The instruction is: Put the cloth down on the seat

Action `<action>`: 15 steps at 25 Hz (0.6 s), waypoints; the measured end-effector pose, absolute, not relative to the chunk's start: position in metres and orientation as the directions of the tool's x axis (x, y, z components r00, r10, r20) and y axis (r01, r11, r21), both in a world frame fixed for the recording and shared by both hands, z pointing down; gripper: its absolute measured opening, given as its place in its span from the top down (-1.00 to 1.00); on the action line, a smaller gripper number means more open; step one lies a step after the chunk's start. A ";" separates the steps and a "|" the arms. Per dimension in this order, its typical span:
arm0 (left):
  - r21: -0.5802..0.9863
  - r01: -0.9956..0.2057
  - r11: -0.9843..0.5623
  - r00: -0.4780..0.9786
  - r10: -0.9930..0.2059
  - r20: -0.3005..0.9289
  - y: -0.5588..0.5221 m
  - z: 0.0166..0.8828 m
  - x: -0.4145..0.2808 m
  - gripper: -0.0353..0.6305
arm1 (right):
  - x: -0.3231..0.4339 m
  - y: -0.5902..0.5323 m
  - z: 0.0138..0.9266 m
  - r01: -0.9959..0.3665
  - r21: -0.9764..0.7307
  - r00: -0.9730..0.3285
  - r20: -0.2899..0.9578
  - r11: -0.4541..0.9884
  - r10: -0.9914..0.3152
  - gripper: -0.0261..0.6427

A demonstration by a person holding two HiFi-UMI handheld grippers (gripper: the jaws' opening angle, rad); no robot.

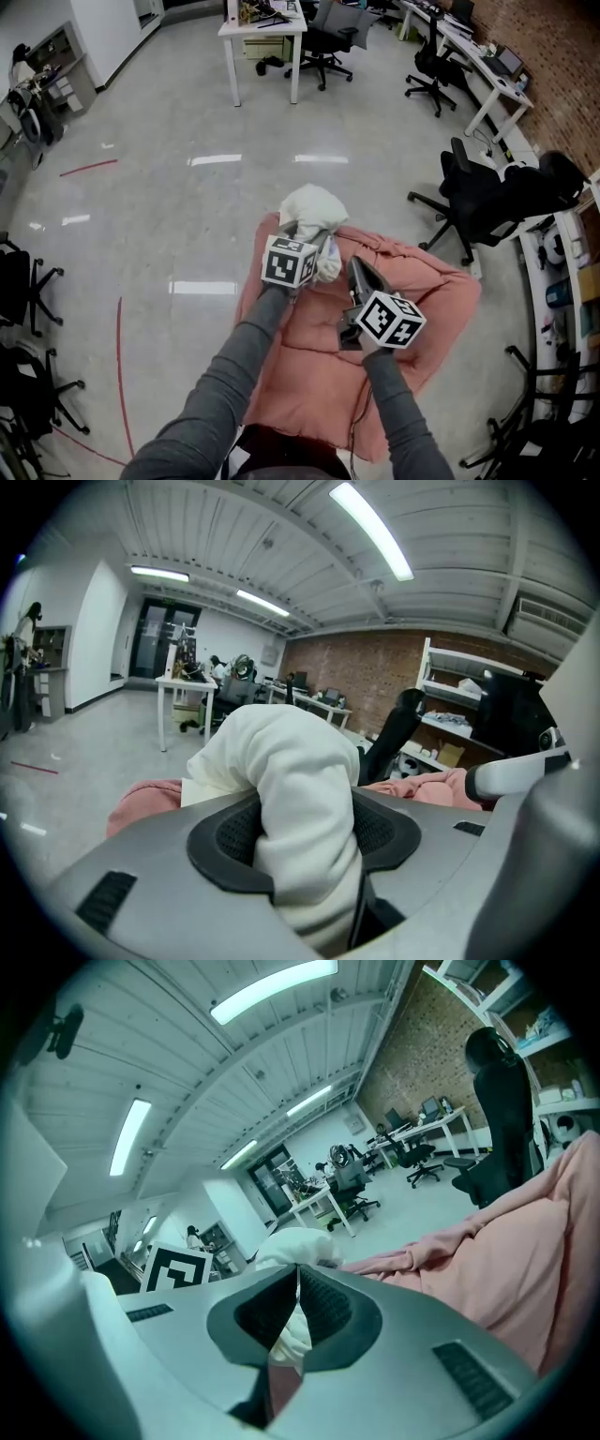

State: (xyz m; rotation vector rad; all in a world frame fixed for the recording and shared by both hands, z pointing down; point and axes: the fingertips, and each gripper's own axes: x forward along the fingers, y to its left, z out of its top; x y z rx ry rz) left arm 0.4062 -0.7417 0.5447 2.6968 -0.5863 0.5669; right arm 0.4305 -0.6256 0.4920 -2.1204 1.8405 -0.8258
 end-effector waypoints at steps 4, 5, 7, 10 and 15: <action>0.194 -0.465 -0.864 0.828 -0.347 0.441 -0.731 0.536 0.397 0.03 | 0.431 -0.617 0.493 -0.835 -0.518 0.048 0.269 -0.186 -0.962 0.88; 0.185 -0.476 -0.860 0.822 -0.361 0.441 -0.729 0.533 0.390 -0.04 | 0.429 -0.615 0.493 -0.832 -0.522 0.047 0.268 -0.186 -0.962 0.88; 0.171 -0.504 -0.847 0.810 -0.394 0.433 -0.728 0.526 0.375 -0.13 | 0.424 -0.612 0.490 -0.824 -0.537 0.040 0.263 -0.181 -0.964 0.88; 0.176 -0.530 -0.830 0.804 -0.425 0.415 -0.717 0.521 0.357 -0.20 | 0.420 -0.601 0.490 -0.824 -0.540 0.026 0.262 -0.169 -0.965 0.88; 0.163 -0.515 -0.842 0.820 -0.428 0.379 -0.676 0.515 0.333 -0.20 | 0.412 -0.572 0.489 -0.812 -0.560 0.025 0.244 -0.162 -0.969 0.88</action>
